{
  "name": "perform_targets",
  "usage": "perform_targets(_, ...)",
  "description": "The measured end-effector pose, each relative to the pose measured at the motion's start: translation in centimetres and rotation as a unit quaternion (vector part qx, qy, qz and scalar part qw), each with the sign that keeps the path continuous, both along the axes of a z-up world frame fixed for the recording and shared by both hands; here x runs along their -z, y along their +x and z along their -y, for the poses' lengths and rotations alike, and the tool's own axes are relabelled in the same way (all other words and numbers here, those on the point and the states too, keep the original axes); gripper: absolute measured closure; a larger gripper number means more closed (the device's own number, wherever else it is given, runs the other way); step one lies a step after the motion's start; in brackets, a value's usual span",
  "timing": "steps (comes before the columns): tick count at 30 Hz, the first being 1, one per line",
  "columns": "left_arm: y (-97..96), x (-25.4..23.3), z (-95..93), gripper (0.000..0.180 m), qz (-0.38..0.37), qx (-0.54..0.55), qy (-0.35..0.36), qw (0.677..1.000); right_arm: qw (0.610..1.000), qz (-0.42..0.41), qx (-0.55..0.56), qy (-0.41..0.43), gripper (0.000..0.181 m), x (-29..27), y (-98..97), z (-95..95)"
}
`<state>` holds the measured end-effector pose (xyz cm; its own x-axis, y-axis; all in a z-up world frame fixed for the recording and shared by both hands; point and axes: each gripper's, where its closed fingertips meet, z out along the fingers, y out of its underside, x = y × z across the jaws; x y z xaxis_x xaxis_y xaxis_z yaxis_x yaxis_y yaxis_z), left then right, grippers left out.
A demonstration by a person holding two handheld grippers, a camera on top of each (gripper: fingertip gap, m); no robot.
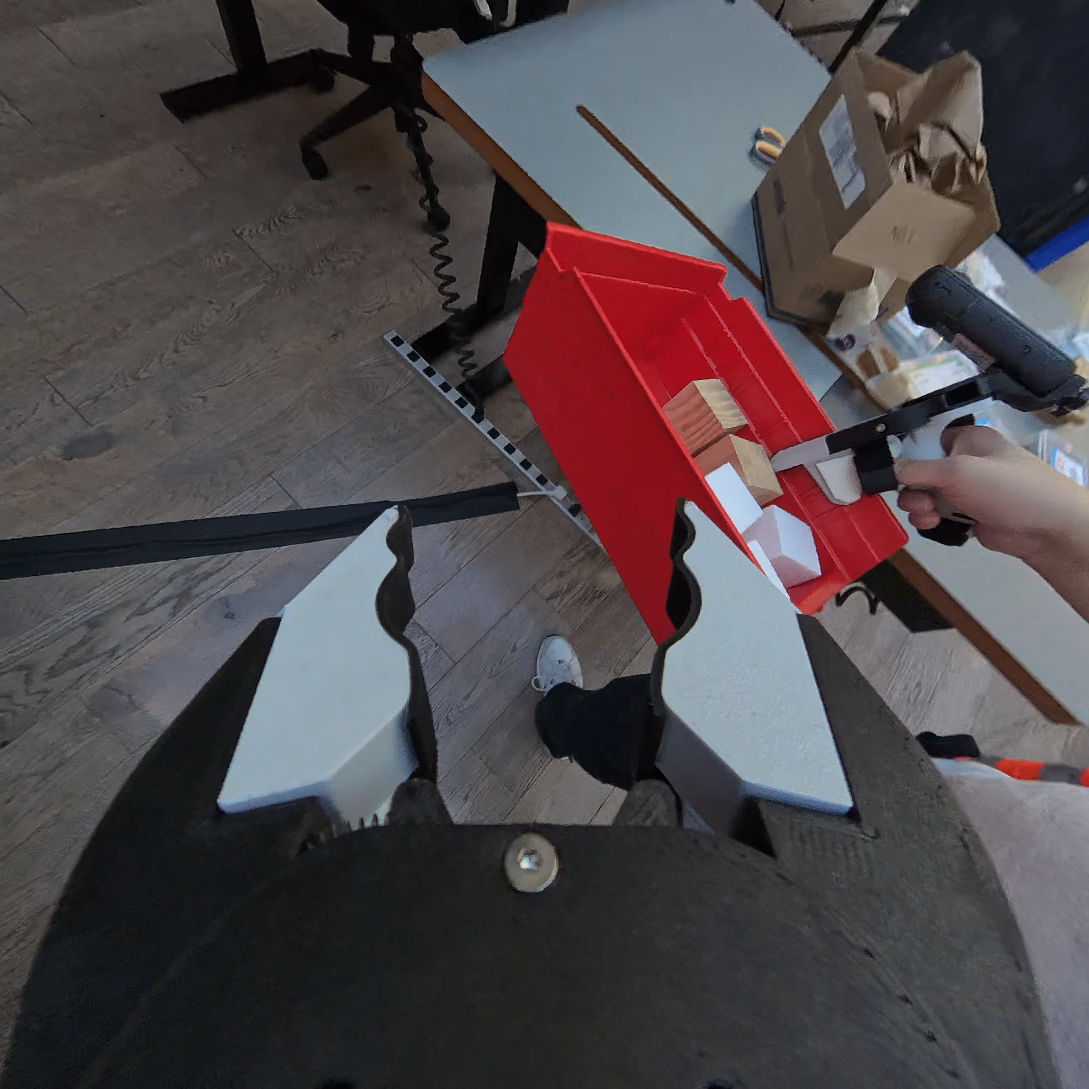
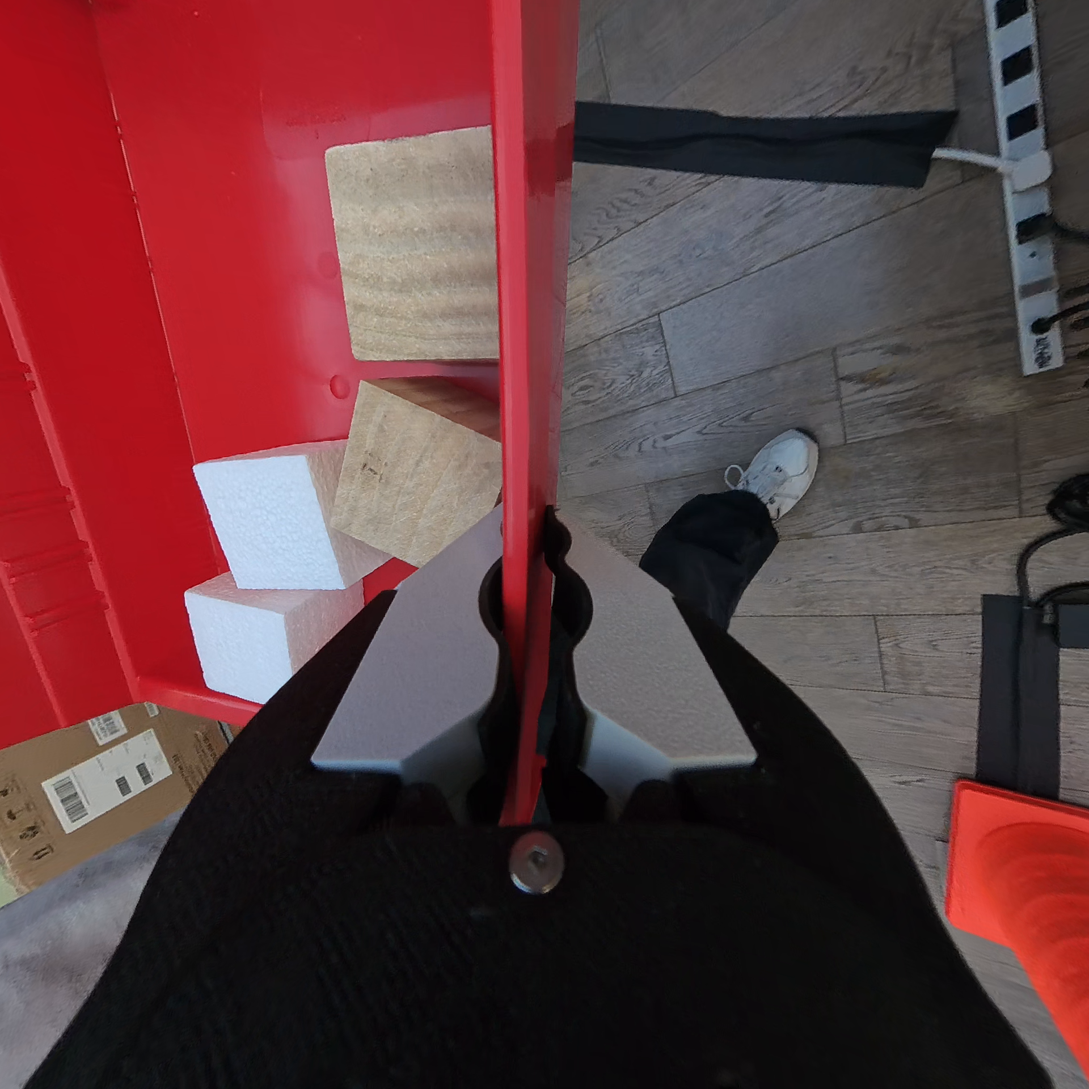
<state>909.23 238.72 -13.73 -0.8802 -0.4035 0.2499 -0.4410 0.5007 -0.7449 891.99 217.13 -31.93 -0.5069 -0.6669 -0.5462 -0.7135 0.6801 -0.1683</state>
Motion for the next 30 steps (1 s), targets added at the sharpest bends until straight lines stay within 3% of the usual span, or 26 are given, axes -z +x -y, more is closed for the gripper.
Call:
perform_targets(5, 6.5, -1.7, 2.8, 0.095, 0.008, -0.065, -0.053, 0.996, 0.998, -0.006, 0.038, -0.058, 0.178, -1.2, 7.2, 15.1)
perform_targets(10, 10.7, -0.7, 6.3, 0.097, -0.033, -0.109, -0.080, 0.990, 0.987, -0.034, 0.112, -0.109, 0.178, -0.5, 11.9, 27.4)
perform_targets(14, 13.9, 3.1, 9.3, 0.097, -0.057, -0.073, -0.024, 0.995, 0.976, -0.050, 0.188, -0.097, 0.178, 1.8, 13.8, 33.4)
perform_targets(18, 17.9, 5.3, 14.2, 0.101, -0.069, -0.007, -0.007, 0.998, 0.958, -0.066, 0.264, -0.089, 0.176, 3.8, 13.9, 36.7)
perform_targets(21, 20.6, 5.4, 19.7, 0.100, -0.085, 0.070, 0.005, 0.994, 0.941, -0.071, 0.319, -0.092, 0.163, 4.4, 13.9, 38.3)
perform_targets(24, 21.8, 4.1, 26.6, 0.103, -0.043, 0.185, 0.003, 0.982, 0.928, -0.052, 0.343, -0.133, 0.169, 3.8, 13.7, 40.0)
perform_targets(27, 20.0, 4.3, 33.5, 0.092, -0.001, 0.308, 0.039, 0.951, 0.927, -0.027, 0.287, -0.240, 0.157, 0.3, 13.9, 41.1)
perform_targets(30, 15.9, 6.1, 39.7, 0.088, 0.050, 0.395, 0.080, 0.914, 0.914, 0.040, 0.116, -0.387, 0.148, -4.5, 17.3, 40.4)
